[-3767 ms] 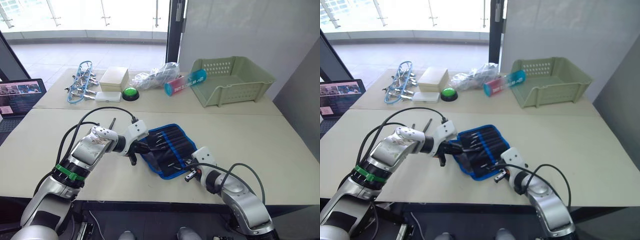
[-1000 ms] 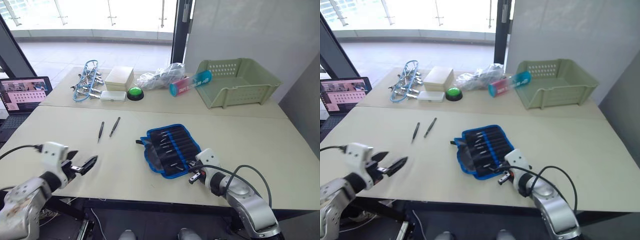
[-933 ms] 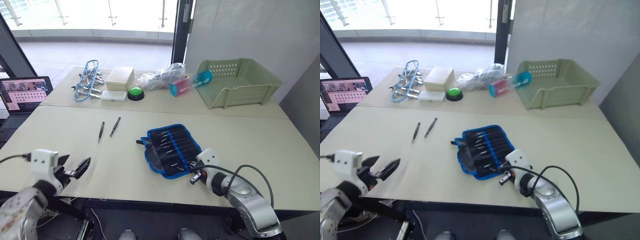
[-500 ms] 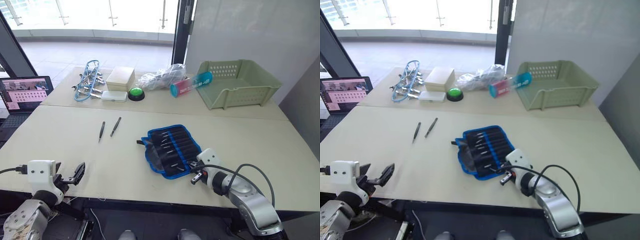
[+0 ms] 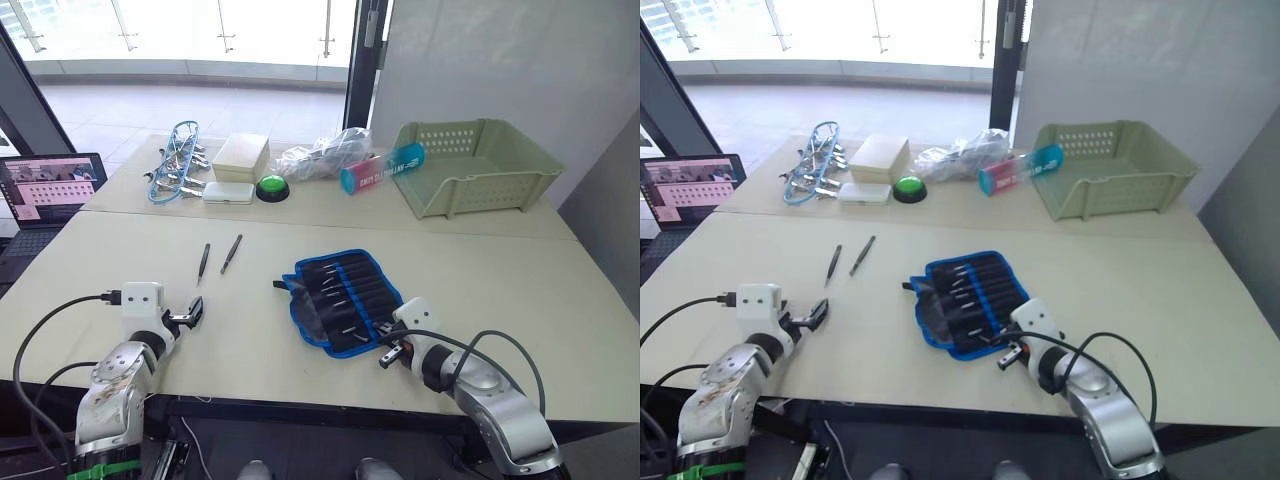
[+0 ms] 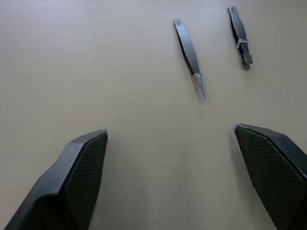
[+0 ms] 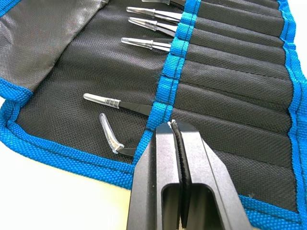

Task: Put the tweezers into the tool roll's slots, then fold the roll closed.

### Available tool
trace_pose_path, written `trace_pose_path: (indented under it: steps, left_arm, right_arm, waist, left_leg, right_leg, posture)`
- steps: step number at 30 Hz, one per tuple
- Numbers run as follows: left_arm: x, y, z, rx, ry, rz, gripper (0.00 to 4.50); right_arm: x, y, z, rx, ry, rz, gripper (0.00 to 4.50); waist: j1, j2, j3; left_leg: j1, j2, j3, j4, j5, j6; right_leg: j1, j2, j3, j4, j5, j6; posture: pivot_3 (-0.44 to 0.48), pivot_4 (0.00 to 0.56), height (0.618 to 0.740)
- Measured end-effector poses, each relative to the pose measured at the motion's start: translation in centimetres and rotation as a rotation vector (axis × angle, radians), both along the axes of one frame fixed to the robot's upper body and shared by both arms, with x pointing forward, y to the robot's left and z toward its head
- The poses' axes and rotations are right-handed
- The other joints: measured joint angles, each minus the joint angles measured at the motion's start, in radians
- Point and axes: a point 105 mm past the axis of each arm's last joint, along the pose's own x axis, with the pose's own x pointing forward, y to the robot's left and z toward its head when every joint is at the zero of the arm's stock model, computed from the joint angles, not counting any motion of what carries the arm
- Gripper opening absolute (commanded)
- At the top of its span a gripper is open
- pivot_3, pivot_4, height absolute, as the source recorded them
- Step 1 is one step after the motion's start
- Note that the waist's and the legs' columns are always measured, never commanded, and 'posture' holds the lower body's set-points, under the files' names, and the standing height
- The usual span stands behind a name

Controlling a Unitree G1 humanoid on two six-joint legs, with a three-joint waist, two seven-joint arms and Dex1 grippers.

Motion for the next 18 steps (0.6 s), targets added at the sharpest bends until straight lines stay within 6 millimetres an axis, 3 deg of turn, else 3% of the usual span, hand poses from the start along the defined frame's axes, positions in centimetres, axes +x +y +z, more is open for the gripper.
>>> trace_pose_path:
  steps: [7, 10, 18]
  left_arm:
    - [4.4, -0.9, -0.5, 0.005, 0.013, -0.012, 4.46]
    - [5.4, -1.2, -0.8, -0.001, 0.029, -0.017, 4.46]
    - [6.3, -3.2, -1.3, -0.022, 0.040, -0.080, 1.93]
  right_arm:
    - [0.1, -0.3, 0.0, -0.009, 0.006, -0.025, 0.00]
    - [0.0, -0.3, 0.0, -0.011, 0.010, -0.027, 0.00]
    - [-0.1, -0.4, -0.1, -0.013, 0.014, -0.032, 0.00]
  waist:
    - [0.007, 0.008, -0.004]
    - [0.007, 0.013, -0.007]
    - [0.010, 0.021, -0.012]
  left_leg:
    - [0.007, -0.001, 0.000, 0.000, 0.000, 0.000]
    - [0.007, -0.001, 0.000, 0.000, 0.000, 0.000]
    - [0.007, -0.002, 0.000, 0.000, 0.000, 0.000]
  right_leg:
    - [0.008, 0.000, -0.001, -0.001, -0.004, 0.007]
    - [0.009, -0.001, 0.000, -0.002, -0.004, 0.008]
    - [0.010, -0.001, 0.000, -0.003, -0.005, 0.009]
  posture:
    - [0.000, 0.150, 0.740]
    - [0.000, 0.150, 0.740]
    - [0.000, 0.150, 0.740]
